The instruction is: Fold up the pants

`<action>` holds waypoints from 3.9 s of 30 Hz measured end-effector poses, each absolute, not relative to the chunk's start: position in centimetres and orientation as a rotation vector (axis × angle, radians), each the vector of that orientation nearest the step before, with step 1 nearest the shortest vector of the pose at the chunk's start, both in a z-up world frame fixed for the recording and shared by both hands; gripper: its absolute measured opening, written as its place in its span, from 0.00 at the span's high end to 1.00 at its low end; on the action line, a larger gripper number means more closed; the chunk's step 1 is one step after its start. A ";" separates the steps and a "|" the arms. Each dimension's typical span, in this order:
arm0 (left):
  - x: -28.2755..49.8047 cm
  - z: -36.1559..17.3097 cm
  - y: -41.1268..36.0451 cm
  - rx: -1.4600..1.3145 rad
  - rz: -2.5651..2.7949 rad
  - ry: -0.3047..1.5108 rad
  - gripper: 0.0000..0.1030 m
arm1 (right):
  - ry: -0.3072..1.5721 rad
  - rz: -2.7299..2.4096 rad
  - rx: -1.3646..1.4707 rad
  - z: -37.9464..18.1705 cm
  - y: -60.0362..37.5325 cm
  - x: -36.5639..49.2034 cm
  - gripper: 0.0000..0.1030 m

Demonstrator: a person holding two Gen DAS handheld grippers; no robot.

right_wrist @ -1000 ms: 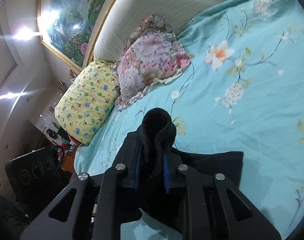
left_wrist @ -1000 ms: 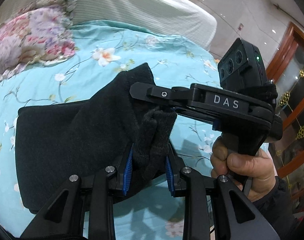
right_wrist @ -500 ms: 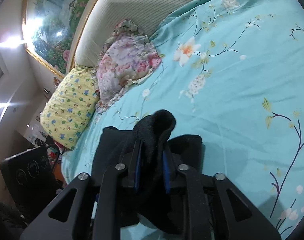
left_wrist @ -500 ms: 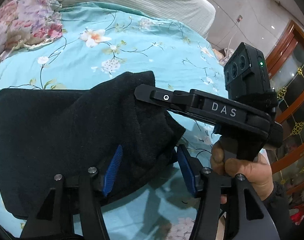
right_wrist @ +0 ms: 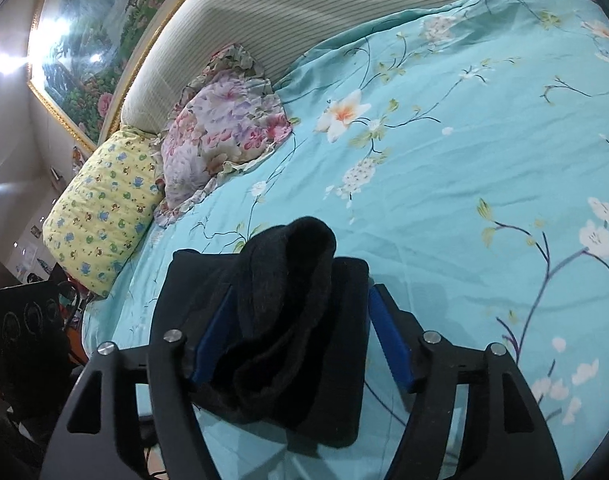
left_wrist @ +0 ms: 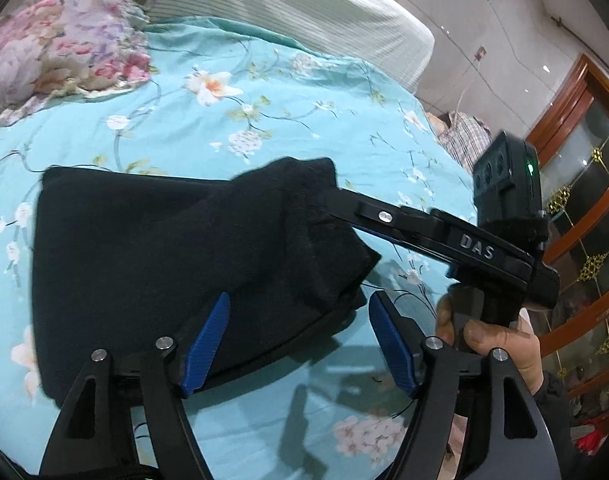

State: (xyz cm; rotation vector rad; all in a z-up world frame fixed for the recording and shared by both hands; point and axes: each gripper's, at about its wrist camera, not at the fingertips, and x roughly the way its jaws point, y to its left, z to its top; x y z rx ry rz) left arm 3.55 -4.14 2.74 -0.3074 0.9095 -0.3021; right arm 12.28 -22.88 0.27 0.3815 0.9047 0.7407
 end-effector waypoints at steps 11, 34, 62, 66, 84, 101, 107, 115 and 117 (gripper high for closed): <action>2.0 3.4 0.5 -0.391 -0.216 0.880 0.26 | 0.872 0.711 0.422 0.9 -23.1 10.3 0.25; 1.4 1.0 7.7 -0.509 -0.056 0.897 0.23 | 0.900 0.680 0.435 -0.5 -22.2 9.4 0.18; 6.6 -3.7 8.3 -0.566 -0.070 0.968 0.33 | 0.981 0.703 0.436 -3.4 -21.2 10.6 0.34; 6.4 -3.2 8.0 -0.545 -0.083 0.951 0.45 | 0.982 0.712 0.441 -3.3 -21.0 10.4 0.45; 1.2 2.4 12.0 -0.545 -0.024 0.793 0.64 | 0.907 0.839 0.392 1.8 -15.7 9.1 0.56; -2.3 3.7 22.2 -0.603 0.176 0.710 0.64 | 0.946 1.022 0.300 2.3 -3.2 11.4 0.56; -1.6 3.5 25.2 -0.601 0.232 0.693 0.64 | 0.949 1.051 0.262 2.1 0.9 13.1 0.56; -0.8 2.5 28.1 -0.608 0.275 0.698 0.64 | 0.963 1.074 0.222 1.2 4.9 14.8 0.56; -0.7 2.1 28.4 -0.612 0.279 0.702 0.64 | 0.967 1.075 0.212 1.0 5.4 15.0 0.56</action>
